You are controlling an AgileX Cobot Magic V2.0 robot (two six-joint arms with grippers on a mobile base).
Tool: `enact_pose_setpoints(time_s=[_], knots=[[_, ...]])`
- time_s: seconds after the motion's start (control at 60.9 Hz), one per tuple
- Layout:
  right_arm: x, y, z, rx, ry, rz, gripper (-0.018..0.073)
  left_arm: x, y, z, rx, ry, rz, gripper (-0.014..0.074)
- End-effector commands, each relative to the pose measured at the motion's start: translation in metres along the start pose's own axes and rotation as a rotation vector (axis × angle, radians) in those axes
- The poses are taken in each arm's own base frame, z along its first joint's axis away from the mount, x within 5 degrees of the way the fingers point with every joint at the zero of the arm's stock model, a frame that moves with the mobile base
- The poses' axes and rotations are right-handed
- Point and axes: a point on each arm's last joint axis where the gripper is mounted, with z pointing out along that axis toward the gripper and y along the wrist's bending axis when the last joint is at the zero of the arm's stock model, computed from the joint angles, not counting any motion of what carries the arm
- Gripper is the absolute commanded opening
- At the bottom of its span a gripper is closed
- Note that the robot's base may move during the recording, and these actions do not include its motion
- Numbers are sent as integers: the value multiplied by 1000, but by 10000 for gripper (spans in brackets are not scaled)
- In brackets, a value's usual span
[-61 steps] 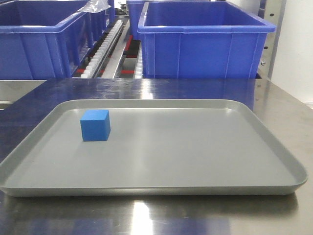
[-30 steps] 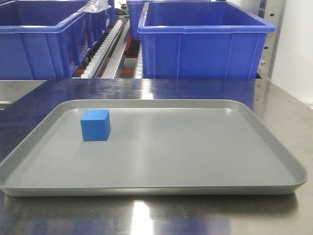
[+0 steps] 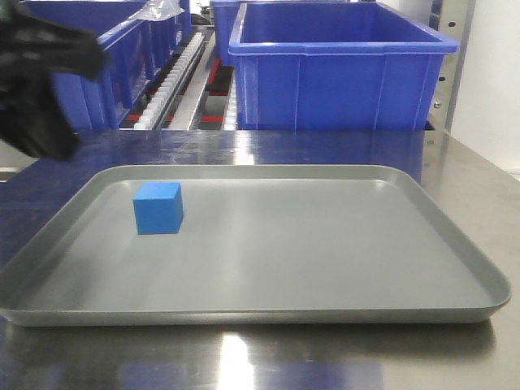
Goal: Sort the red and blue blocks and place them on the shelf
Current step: 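Move the open left gripper down over the blue cube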
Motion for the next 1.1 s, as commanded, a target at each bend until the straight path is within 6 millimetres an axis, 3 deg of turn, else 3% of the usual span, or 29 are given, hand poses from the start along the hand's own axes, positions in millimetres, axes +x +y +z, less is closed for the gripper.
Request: enact_pose_setpoints(time_s=[0.0,0.164,0.23,0.509,1.083], knots=[[-16,1,-2,1,-108,-17,49,-21,-17,-3,4,4,-24,126],[-16,1,-2,1,-108,-17,49,-39,-32,9,-36,108,-71,130],[-16,1,-2,1,-108,-17,49,-48,-35,10,-35,127,-94,170],[-16,1,-2,1,-108,-17,49,-71,-55,30,-4,223,-247,540],[-16,1,-2,1,-108,-17,49,-85,-38,53,-78,280,-305,545]])
